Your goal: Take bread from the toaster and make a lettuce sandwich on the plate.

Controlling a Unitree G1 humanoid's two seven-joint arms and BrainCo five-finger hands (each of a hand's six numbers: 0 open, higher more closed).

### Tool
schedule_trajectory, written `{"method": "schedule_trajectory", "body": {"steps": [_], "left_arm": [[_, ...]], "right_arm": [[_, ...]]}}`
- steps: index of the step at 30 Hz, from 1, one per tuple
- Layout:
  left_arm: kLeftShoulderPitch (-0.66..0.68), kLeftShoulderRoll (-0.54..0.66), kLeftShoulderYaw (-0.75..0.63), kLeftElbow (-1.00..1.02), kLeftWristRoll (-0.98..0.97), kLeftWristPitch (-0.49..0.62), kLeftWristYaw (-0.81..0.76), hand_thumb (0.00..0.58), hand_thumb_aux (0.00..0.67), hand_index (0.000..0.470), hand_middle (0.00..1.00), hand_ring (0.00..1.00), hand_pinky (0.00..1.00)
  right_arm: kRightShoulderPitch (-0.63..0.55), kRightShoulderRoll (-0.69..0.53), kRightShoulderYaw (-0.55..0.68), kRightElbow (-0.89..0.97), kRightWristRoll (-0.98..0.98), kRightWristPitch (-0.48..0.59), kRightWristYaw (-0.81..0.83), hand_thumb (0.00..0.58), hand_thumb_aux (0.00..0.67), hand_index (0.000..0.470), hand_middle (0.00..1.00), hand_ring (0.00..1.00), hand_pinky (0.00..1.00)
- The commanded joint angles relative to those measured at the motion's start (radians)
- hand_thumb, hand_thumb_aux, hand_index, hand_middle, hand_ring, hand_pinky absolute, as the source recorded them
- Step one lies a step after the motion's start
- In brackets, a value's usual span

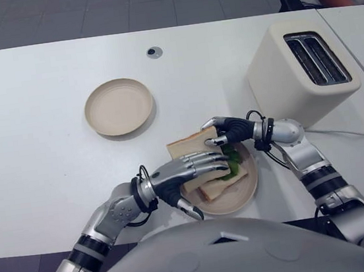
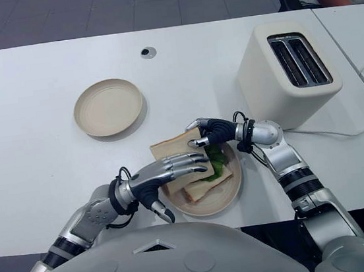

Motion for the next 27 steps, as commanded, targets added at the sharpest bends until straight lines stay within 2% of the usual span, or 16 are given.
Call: {"method": "schedule_trajectory", "body": {"steps": [1,5,10,16,20,27], "left_arm": [[0.014,0.014,-0.011,0.078,0.068,0.028,0.016,0.000,0.000,0.000,0.00,0.00,0.00],[0.000,0.010,0.007,0.055,0.063,-0.009,0.064,0.000,0.000,0.000,0.00,0.00,0.00],[0.005,-0.017,0.055,-0.093,-0.023,-0.050,0.119,0.000,0.000,0.000,0.00,0.00,0.00],[0.037,-0.019,0.026,-0.349,-0.147,-0.001,0.079,0.000,0.000,0.000,0.00,0.00,0.00],[0.015,-0.029,-0.010,-0.211,-0.090,0.009,0.058,0.000,0.000,0.000,0.00,0.00,0.00],[-0.063,-0.076,-0.039,0.107,0.035,-0.035,0.119,0.000,0.000,0.000,0.00,0.00,0.00]], "right_arm": [[-0.004,-0.007,-0.024,-0.062,0.041,0.001,0.043,0.580,0.670,0.470,1.00,1.00,1.00],[-0.020,0.005,-0.042,-0.090,0.023,0.015,0.025,0.580,0.670,0.470,1.00,1.00,1.00],[-0.019,0.018,-0.070,-0.124,0.028,0.046,-0.005,0.580,0.670,0.470,1.00,1.00,1.00],[-0.053,-0.013,-0.103,-0.112,0.073,0.109,0.049,0.580,0.670,0.470,1.00,1.00,1.00],[-0.068,-0.062,-0.091,0.005,0.022,0.064,0.110,0.580,0.670,0.470,1.00,1.00,1.00],[-0.083,-0.075,-0.067,0.133,-0.038,-0.022,0.167,0.580,0.670,0.470,1.00,1.00,1.00]]}}
